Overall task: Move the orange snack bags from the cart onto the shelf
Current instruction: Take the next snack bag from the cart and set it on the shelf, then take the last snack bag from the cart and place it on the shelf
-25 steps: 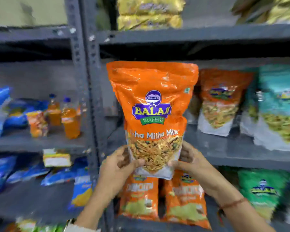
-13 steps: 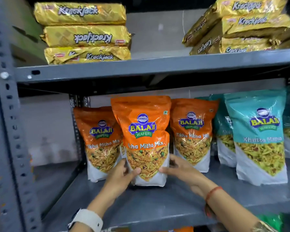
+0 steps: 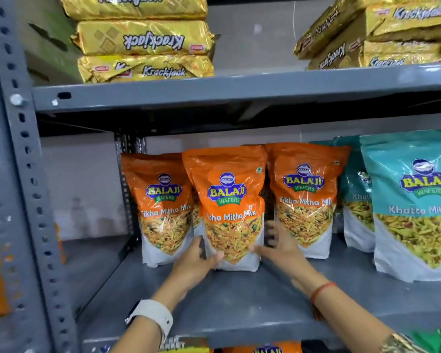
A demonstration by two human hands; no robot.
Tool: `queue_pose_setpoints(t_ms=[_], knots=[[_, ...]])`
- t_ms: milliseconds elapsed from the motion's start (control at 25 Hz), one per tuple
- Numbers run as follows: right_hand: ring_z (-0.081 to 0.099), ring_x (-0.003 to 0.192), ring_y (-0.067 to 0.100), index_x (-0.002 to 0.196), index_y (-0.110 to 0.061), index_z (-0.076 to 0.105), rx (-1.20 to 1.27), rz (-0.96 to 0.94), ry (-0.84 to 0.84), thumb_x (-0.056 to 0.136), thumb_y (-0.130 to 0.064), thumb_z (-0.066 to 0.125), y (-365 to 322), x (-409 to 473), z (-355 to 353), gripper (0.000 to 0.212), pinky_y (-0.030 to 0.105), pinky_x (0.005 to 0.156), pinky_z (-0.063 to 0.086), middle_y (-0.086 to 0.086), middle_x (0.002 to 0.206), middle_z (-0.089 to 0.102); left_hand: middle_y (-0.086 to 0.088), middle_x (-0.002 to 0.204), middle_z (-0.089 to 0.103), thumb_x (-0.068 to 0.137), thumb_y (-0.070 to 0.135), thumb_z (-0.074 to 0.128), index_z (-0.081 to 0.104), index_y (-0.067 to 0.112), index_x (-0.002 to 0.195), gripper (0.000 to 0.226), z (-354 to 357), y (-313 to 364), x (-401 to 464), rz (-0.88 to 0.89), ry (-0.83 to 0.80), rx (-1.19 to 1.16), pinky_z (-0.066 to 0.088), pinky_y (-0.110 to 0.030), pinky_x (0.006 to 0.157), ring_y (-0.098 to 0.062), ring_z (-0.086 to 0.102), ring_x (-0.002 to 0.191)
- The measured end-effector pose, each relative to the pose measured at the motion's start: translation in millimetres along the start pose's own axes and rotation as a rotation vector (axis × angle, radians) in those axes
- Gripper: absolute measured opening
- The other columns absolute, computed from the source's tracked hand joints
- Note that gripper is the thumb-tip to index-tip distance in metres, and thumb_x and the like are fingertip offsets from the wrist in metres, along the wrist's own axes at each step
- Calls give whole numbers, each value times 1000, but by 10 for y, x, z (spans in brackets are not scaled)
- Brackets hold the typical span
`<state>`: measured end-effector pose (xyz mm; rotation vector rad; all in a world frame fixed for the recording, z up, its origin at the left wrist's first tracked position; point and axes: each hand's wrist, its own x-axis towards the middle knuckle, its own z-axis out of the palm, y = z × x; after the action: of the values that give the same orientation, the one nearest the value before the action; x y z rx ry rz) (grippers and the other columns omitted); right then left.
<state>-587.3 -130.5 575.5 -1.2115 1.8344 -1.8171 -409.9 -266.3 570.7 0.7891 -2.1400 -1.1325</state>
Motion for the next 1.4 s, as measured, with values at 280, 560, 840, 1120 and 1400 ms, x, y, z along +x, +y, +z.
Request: queue_pose_setpoints(t_ms=[280, 560, 840, 1120, 1400], knots=[[57, 86, 0, 106, -29, 58, 155, -374, 141, 89, -23, 69, -606, -976, 548, 21, 11, 71, 47, -12, 98, 59, 0, 96, 77, 82, 40, 67, 68, 37, 108, 26, -339, 215, -1314, 204, 483, -216, 58, -46, 91, -12, 71, 91], [61, 83, 7, 101, -9, 66, 242, -219, -506, 96, -13, 57, -540, -2259, 1818, 10, 11, 74, 47, -1, 88, 67, -5, 93, 74, 91, 22, 64, 70, 25, 101, 12, -768, -650, -3214, -46, 754, -409, 59, -21, 73, -13, 73, 89], [58, 101, 17, 121, 9, 62, -102, 218, -1262, 96, -1, 57, 888, -3451, 3362, 28, 13, 76, 46, 12, 106, 65, -9, 82, 62, 85, -1, 65, 64, 1, 108, 24, -616, -2779, -5128, -827, 733, -358, 43, -31, 70, -11, 57, 72], [60, 124, 24, 140, 15, 40, -572, 615, -1687, 92, 13, 54, 2867, -4411, 4402, 50, 28, 99, 49, 23, 134, 56, -23, 128, 64, 81, 22, 75, 58, 0, 125, 53, 267, -4693, -6364, -1493, 579, -481, 51, -50, 100, -40, 63, 115], [40, 142, 31, 151, -9, 33, -658, 653, -1866, 82, 1, 74, 4039, -4824, 4892, 80, 50, 115, 37, 14, 156, 39, -25, 134, 56, 78, -6, 73, 44, -3, 137, 66, 885, -5546, -6399, -1428, 823, -773, 50, -42, 95, -34, 56, 119]])
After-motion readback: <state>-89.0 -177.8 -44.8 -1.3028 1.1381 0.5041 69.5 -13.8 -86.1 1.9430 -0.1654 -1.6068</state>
